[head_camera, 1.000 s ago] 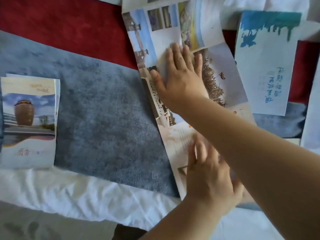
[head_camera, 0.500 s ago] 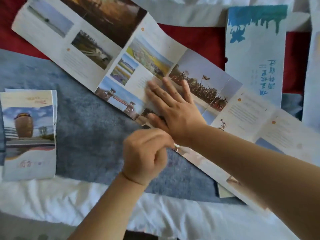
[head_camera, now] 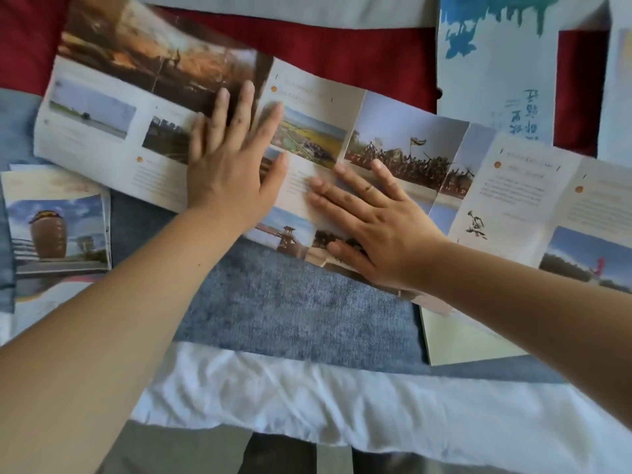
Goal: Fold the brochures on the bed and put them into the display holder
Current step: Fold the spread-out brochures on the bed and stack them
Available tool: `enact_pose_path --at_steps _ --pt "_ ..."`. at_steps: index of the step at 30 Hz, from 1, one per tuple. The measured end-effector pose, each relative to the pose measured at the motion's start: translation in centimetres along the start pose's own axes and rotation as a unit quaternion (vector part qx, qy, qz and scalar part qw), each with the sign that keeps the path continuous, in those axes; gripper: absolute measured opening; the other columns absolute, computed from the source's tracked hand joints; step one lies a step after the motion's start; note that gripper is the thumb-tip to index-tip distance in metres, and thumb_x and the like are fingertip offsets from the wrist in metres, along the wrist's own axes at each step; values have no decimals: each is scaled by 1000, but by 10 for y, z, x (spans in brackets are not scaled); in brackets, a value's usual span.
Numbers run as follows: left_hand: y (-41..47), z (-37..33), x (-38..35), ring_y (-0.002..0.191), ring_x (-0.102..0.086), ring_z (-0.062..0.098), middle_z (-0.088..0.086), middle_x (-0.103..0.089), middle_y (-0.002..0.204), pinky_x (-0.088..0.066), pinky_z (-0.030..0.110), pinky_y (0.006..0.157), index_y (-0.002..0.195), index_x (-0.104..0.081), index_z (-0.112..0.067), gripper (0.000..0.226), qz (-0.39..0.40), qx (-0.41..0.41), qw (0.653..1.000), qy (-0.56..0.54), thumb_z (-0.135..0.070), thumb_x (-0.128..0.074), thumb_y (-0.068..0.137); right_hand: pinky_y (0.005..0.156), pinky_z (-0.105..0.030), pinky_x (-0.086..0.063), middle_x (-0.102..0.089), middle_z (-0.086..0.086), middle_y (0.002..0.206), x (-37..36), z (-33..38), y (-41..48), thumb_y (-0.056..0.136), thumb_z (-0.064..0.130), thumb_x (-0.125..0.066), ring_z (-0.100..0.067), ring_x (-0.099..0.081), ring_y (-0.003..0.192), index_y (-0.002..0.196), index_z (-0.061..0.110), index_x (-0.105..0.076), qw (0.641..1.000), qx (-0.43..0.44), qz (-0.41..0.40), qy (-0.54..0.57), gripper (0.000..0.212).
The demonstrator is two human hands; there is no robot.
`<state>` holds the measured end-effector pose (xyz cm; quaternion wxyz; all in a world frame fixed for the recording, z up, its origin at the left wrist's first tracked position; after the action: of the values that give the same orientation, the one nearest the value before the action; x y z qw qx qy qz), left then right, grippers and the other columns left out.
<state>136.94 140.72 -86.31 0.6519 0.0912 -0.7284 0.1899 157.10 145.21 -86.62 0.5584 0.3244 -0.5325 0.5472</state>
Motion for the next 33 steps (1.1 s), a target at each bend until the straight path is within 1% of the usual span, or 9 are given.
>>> enact_pose_path --at_steps 6,10,12,14,16,19,22,28,33 --pt "-11 11 -3 159 0 26 -1 -1 173 -3 61 125 162 -9 -43 65 -6 11 1000 -2 -66 -20 102 128 -56 1 -11 6 173 -4 -18 -28 109 56 -18 -24 0 161 167 24 -12 996 84 20 -25 67" --pt "-38 -6 -17 159 -1 31 4 -1 173 -2 67 121 164 -6 -36 73 -17 60 998 3 -71 -16 100 128 -58 -6 -28 3 169 9 -35 -35 110 47 -22 -22 -16 159 160 23 -38 994 103 -15 -14 57" --pt "-44 -15 -22 159 -2 33 7 -2 173 -3 69 121 164 -6 -33 75 -24 85 996 0 -71 -15 100 127 -60 -10 -37 -2 165 16 -36 -35 110 39 -31 -24 -25 157 146 16 -54 996 64 -57 6 48" --pt "-47 -23 -24 158 -3 35 9 -4 173 -4 70 121 164 -8 -31 75 -35 104 994 -6 -70 -18 101 126 -61 -11 -39 -5 164 20 -35 -34 108 30 -39 -26 -27 156 131 12 -58 993 -37 -101 44 36" --pt "-49 -29 -26 158 -4 35 9 -5 172 -5 70 121 164 -8 -31 75 -50 114 992 -8 -69 -20 101 127 -59 -7 -32 -5 168 18 -29 -30 105 29 -40 -25 -21 158 133 10 -56 978 -145 -125 82 37" --pt "-54 -33 -28 158 -4 36 9 -6 172 -5 69 121 164 -9 -31 75 -58 113 992 -14 -69 -21 101 128 -56 1 -8 -2 174 6 -15 -24 106 43 -32 -23 -3 161 160 18 -31 965 -234 -101 58 59" --pt "-59 -29 -28 158 -3 35 7 -6 173 -4 69 121 164 -10 -32 73 -57 103 993 -18 -67 -24 101 127 -57 1 0 -2 175 -3 -10 -23 109 52 -20 -22 3 161 167 27 -11 967 -242 -84 15 64" --pt "-71 -7 -22 159 -2 27 -5 -5 173 -2 64 124 163 -14 -40 67 -46 66 996 -36 -64 -26 102 128 -55 1 -2 0 175 -7 -14 -24 109 54 -18 -20 3 161 167 30 -10 967 -239 -90 9 63" --pt "-100 61 -22 158 2 37 -8 3 173 -1 67 122 162 -6 -45 67 -33 127 991 -17 -70 -19 100 128 -55 1 1 0 175 -10 -15 -24 109 55 -17 -20 5 161 167 29 -8 966 -241 -97 -4 64"
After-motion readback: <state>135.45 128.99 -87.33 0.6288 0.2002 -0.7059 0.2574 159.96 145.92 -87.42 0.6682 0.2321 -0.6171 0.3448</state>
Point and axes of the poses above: each hand's wrist, its own y-axis towards the middle knuckle, its own x-axis out of the back of the hand, z = x × y, the point moved 7 cm from there along y, towards the middle knuckle
